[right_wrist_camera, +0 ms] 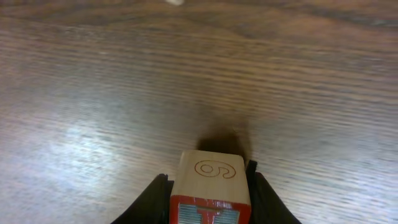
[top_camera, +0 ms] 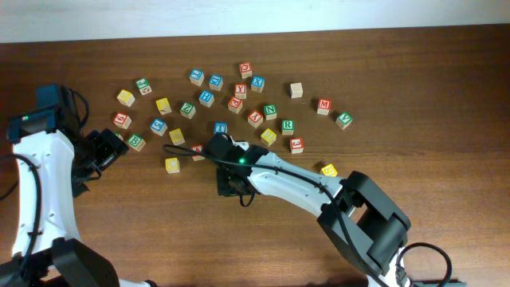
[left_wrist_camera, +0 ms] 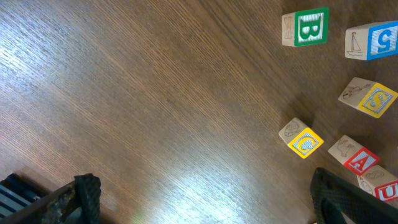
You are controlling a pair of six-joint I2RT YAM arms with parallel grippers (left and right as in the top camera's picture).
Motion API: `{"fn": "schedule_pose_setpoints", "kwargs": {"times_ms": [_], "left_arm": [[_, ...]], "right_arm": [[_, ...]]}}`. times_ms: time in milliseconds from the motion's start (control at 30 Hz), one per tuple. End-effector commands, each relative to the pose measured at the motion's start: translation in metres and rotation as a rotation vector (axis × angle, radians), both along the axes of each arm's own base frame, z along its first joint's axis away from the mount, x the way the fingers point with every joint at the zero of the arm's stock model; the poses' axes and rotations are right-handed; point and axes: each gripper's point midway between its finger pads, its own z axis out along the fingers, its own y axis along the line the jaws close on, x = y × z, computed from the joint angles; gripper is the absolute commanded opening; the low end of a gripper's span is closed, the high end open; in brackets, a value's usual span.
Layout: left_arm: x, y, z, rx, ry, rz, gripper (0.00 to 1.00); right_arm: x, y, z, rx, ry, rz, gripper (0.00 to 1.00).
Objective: Spell out ICRA
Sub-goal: 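Carry the red I block to the front center and lower it, then open the right gripper and retract it to the right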
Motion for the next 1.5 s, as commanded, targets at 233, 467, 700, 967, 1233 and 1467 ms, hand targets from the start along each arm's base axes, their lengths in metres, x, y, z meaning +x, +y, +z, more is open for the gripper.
{"fn": "schedule_pose_setpoints", "kwargs": {"times_ms": [233,467,700,967,1233,1467], "left_arm": [[0.0,0.001,0.005,0.005,-0.02,0.015,0.99],[0.0,0.001,0.005,0.005,-0.02,0.015,0.99],[0.0,0.001,0.005,0.004,-0.02,0.015,0.99],[0.0,0.001,0.005,0.005,-0.02,0.015,0.99],[0.0,0.001,0.005,0.004,-0.02,0.015,0.99],[0.001,-0.001,0.005,-0.005,-0.024,0.014,0.99]], "right_arm": [[0.009,-0.003,0.001,-0.029,-0.046,-0.02,0.34],[0.016,-0.008,0.014,-0.013,-0.055,-0.037,0.76],[0.038,-0.035,0.132,0.079,-0.205,-0.021,0.85],[0.044,-0.293,0.224,-0.057,-0.227,-0.631,0.98],[0.005,-0.433,0.208,-0.201,-0.095,-1.052,0.98],[0.003,-0.442,0.208,-0.202,-0.096,-1.083,0.98]]}}
